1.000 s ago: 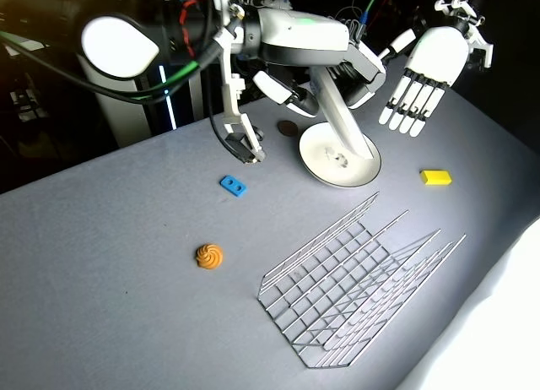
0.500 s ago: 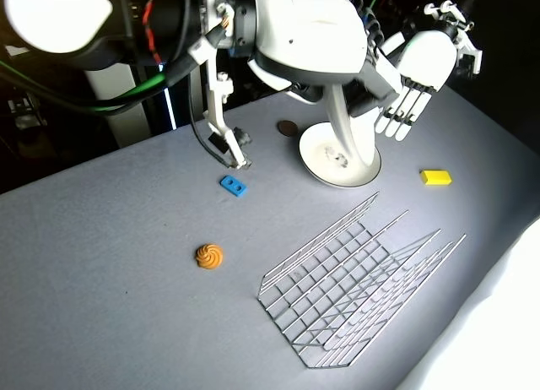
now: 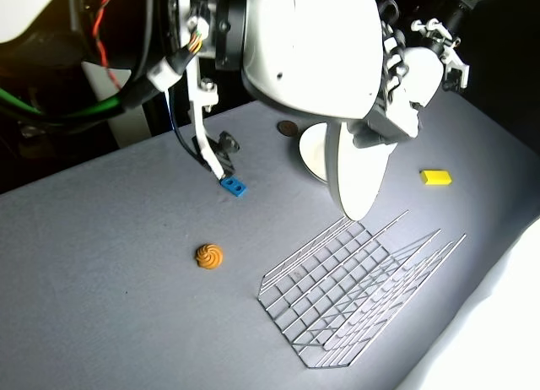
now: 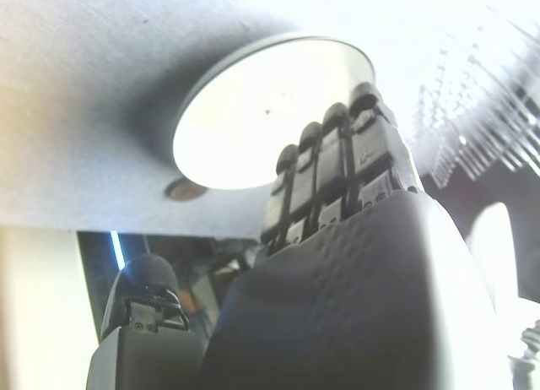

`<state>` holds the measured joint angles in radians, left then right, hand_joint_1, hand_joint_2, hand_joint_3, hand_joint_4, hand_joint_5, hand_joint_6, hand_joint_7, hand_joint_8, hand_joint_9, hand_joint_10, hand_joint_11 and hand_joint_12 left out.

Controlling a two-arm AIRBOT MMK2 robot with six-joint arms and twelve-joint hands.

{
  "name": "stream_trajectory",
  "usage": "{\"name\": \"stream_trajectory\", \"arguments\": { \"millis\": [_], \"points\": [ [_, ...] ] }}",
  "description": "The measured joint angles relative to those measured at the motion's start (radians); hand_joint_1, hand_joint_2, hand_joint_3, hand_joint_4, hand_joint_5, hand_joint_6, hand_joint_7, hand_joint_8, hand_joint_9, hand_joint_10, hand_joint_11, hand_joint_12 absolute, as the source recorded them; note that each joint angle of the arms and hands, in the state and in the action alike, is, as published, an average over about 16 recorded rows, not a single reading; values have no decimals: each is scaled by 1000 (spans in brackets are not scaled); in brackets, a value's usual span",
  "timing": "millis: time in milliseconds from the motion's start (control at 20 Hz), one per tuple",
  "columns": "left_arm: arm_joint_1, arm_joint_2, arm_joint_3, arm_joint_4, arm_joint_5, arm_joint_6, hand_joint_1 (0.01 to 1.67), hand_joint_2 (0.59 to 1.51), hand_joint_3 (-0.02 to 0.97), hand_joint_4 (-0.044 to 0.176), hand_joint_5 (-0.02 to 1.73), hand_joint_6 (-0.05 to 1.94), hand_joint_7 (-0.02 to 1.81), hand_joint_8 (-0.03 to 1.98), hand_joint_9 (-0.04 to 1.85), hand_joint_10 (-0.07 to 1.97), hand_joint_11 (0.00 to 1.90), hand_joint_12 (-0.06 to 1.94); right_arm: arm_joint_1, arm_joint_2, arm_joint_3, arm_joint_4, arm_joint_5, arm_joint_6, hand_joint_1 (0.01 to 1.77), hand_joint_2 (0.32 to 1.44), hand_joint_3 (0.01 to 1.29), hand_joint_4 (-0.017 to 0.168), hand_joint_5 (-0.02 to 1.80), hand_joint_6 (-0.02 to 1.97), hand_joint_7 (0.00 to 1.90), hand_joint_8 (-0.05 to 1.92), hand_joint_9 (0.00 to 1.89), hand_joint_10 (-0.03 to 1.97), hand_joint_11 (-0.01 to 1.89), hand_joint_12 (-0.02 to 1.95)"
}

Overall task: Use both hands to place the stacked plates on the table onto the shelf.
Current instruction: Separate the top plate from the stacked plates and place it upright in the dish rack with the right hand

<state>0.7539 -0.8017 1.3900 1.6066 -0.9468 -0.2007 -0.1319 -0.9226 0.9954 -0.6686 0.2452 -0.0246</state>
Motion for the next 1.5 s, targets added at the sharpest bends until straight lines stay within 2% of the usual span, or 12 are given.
{"name": "stream_trajectory", "arguments": {
  "millis": [350, 650, 1150, 1500],
  "points": [
    [29, -26, 15, -2, 26, 0, 25, 1125, 21, 3, 45, 20, 62, 15, 40, 8, 28, 10, 9, -19, 84, 129, -68, -5, 1200, 1112, 12, -8, 780, 1003, 822, 1497, 715, 1594, 571, 1847],
    [43, -37, 32, -3, 31, 0, 25, 1127, 22, 2, 51, 20, 70, 15, 45, 8, 32, 11, -23, -53, 152, 224, -84, -39, 1205, 1126, 12, -8, 791, 982, 828, 1482, 711, 1581, 569, 1835],
    [61, -49, 56, -5, 30, 0, 24, 1123, 21, 1, 49, 21, 71, 15, 48, 5, 34, 13, -97, -139, 273, 326, -53, -66, 1204, 1131, 13, -10, 794, 982, 827, 1494, 687, 1575, 550, 1826],
    [72, -55, 67, -8, 26, 0, 24, 1119, 21, 1, 45, 21, 71, 15, 43, -2, 36, 24, -145, -191, 332, 414, -18, -106, 1203, 1133, 13, -12, 783, 964, 835, 1481, 700, 1556, 555, 1824]
  ]
}}
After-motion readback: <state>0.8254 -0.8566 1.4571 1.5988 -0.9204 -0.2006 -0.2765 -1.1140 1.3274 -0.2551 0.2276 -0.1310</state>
